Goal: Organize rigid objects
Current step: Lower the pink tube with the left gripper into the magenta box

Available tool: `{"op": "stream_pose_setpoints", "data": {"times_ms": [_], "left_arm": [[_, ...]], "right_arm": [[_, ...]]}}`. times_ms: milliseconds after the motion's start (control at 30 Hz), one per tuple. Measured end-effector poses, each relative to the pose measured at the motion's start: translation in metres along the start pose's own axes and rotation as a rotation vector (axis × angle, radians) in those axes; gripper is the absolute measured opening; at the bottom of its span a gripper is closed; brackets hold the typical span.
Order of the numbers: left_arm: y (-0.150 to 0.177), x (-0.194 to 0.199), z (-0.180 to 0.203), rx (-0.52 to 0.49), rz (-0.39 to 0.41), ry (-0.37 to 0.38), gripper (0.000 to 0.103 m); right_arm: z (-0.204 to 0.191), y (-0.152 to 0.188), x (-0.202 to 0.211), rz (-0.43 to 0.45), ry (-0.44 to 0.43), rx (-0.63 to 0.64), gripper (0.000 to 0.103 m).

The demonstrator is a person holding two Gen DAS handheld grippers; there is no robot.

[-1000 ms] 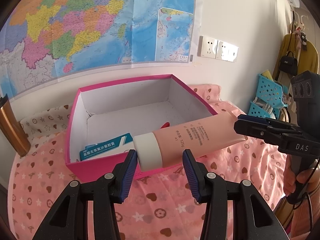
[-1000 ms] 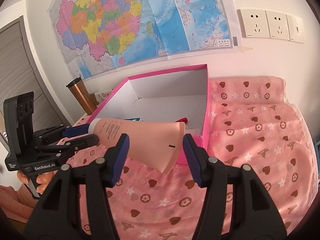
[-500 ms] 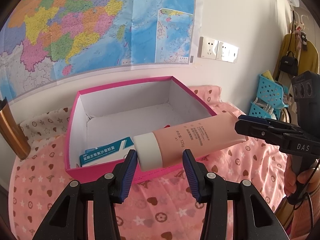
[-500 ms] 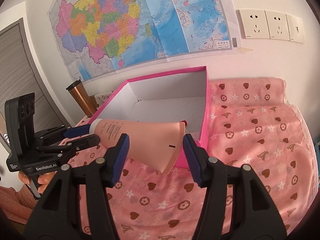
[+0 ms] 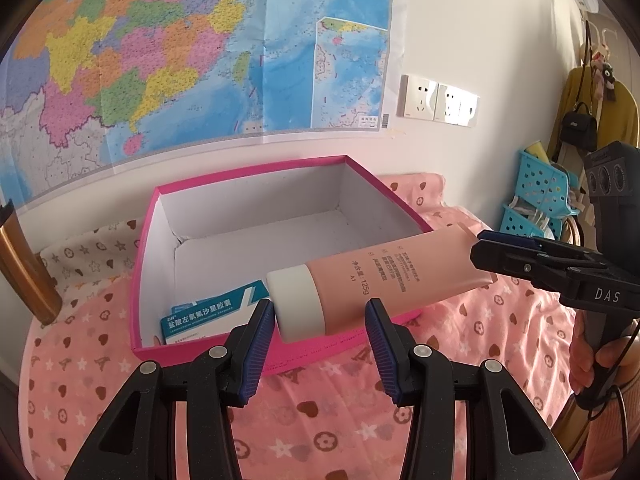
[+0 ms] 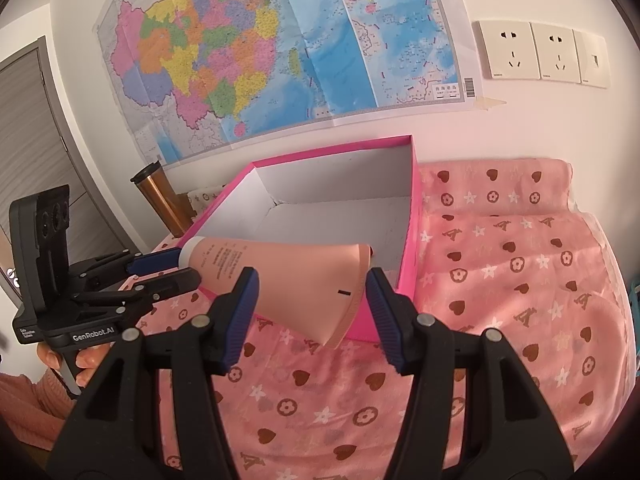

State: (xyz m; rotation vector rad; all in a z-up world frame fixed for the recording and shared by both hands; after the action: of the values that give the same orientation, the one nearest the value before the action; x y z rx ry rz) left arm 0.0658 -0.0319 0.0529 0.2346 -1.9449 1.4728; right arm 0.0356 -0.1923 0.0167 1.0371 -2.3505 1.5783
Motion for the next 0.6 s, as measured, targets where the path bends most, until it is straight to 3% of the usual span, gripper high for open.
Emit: {"op": "stream_pose_setpoints", "data": {"times_ms": [600], "left_arm": [[-0.009, -0.009, -0.007, 0.001, -0.003, 0.001, 0.047]], "right_arm": [[0.002, -0.015, -0.005, 0.015, -0.002, 0.002, 0.058]]}}
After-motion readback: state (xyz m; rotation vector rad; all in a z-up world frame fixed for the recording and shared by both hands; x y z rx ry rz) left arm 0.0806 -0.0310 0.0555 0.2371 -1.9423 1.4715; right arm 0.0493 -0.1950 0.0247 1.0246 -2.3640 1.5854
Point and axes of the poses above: each gripper's, at about its wrist camera, not at the fingertips, and x roughly against the way its jaws point, z to its right, y to its underside, the point moved 1 cm from there along -x, roughly the way its jaws point, and after that the axes turned 13 degrees about -x, right-handed, at the moved point
